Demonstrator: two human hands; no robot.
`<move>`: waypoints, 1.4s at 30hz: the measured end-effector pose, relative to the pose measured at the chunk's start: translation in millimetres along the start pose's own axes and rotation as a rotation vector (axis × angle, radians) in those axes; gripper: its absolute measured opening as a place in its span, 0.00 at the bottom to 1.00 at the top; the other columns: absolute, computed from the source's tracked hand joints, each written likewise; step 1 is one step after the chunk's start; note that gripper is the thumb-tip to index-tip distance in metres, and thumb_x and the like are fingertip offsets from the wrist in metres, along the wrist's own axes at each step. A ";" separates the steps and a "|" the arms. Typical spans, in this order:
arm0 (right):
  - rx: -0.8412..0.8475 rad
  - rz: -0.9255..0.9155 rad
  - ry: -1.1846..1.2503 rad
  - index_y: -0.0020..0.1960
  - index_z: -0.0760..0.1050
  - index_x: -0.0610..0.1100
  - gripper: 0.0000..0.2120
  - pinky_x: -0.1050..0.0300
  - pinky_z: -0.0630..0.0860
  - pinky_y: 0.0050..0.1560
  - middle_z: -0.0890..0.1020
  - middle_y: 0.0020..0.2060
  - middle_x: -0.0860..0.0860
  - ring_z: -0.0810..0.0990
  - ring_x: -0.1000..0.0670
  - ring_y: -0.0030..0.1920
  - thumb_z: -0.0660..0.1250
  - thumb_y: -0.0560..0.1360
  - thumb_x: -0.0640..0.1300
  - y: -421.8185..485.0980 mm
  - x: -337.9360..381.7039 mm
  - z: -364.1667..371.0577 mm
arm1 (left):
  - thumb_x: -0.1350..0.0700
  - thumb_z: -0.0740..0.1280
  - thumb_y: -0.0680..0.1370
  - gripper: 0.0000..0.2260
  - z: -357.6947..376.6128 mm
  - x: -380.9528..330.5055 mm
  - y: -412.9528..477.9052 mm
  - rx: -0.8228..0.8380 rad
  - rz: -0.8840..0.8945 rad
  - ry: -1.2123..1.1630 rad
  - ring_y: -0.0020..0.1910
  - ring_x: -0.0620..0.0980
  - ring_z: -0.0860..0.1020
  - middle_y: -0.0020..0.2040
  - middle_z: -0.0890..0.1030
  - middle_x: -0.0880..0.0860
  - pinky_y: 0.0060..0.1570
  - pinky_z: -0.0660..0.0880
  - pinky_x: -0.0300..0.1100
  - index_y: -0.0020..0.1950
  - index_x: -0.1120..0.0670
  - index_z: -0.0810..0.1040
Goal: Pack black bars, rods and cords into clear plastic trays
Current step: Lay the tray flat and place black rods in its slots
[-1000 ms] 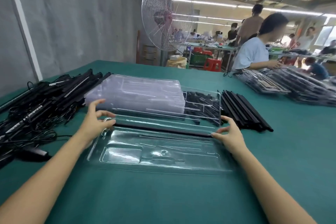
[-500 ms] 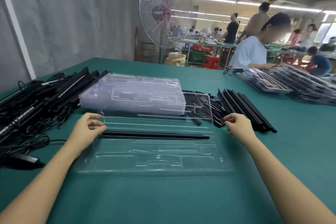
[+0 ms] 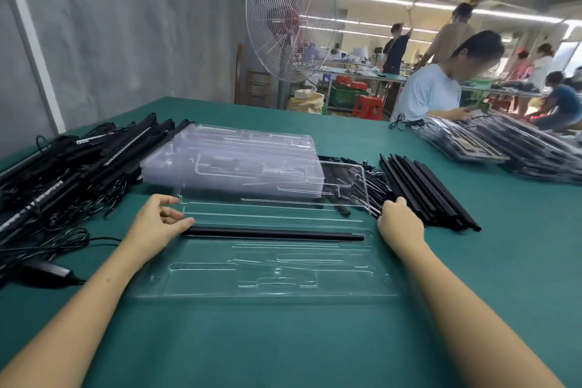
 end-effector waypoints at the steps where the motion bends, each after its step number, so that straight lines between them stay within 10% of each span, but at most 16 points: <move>1: 0.009 0.032 0.020 0.40 0.63 0.40 0.07 0.54 0.67 0.40 0.70 0.51 0.42 0.73 0.42 0.42 0.58 0.77 0.36 -0.3 -4.0 -3.6 | 0.60 0.76 0.69 0.20 0.0 -0.5 -0.1 -0.005 0.006 -0.001 0.38 0.47 0.75 0.42 0.79 0.52 0.40 0.71 0.39 0.56 0.53 0.70; 9: -0.104 0.091 0.295 0.42 0.76 0.40 0.03 0.57 0.72 0.40 0.78 0.42 0.44 0.76 0.43 0.40 0.66 0.73 0.39 -5.8 -37.5 -73.1 | 0.59 0.76 0.69 0.20 1.8 -4.8 5.5 -0.018 0.044 0.013 0.38 0.47 0.75 0.42 0.80 0.51 0.40 0.71 0.41 0.56 0.53 0.71; 12: 0.223 -0.177 0.697 0.43 0.80 0.43 0.02 0.65 0.70 0.26 0.81 0.34 0.48 0.76 0.56 0.28 0.72 0.71 0.39 -32.0 8.9 -67.2 | 0.59 0.76 0.69 0.20 1.3 -4.8 6.0 -0.023 0.043 0.009 0.38 0.46 0.76 0.42 0.80 0.50 0.39 0.71 0.39 0.55 0.53 0.71; 16: 0.477 -0.413 0.489 0.42 0.82 0.47 0.02 0.73 0.67 0.28 0.80 0.32 0.57 0.74 0.66 0.27 0.73 0.70 0.42 -68.8 59.0 -29.1 | 0.59 0.76 0.68 0.20 1.2 -2.8 5.1 -0.015 0.027 -0.018 0.39 0.45 0.77 0.42 0.80 0.50 0.39 0.71 0.38 0.56 0.54 0.72; 33: 0.284 -0.474 0.528 0.36 0.78 0.54 0.10 0.70 0.67 0.34 0.77 0.34 0.57 0.70 0.60 0.31 0.71 0.71 0.41 -76.7 63.9 -16.0 | 0.60 0.74 0.71 0.20 -0.4 -18.2 -7.7 -0.060 0.001 -0.010 0.41 0.45 0.77 0.43 0.80 0.49 0.38 0.69 0.35 0.59 0.55 0.72; 37: -0.136 -0.422 0.247 0.42 0.79 0.41 0.07 0.54 0.74 0.40 0.78 0.38 0.50 0.77 0.48 0.42 0.65 0.75 0.43 -65.8 42.0 -44.6 | 0.60 0.69 0.74 0.19 10.1 -30.8 -13.7 -0.094 0.011 0.051 0.42 0.46 0.76 0.42 0.79 0.47 0.41 0.69 0.36 0.64 0.58 0.72; 42: -0.011 -0.302 0.052 0.61 0.70 0.44 0.14 0.55 0.71 0.53 0.71 0.55 0.47 0.69 0.47 0.57 0.60 0.78 0.48 -61.1 23.3 -14.2 | 0.65 0.63 0.76 0.13 -16.0 -56.5 -17.4 -0.264 0.137 0.157 0.52 0.53 0.75 0.52 0.80 0.54 0.54 0.69 0.44 0.61 0.59 0.75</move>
Point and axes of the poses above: each hand's wrist, its own y-axis towards the middle knuckle, its own z-axis out of the palm, x = y × z, the point moved 8 cm from there along y, towards the middle knuckle
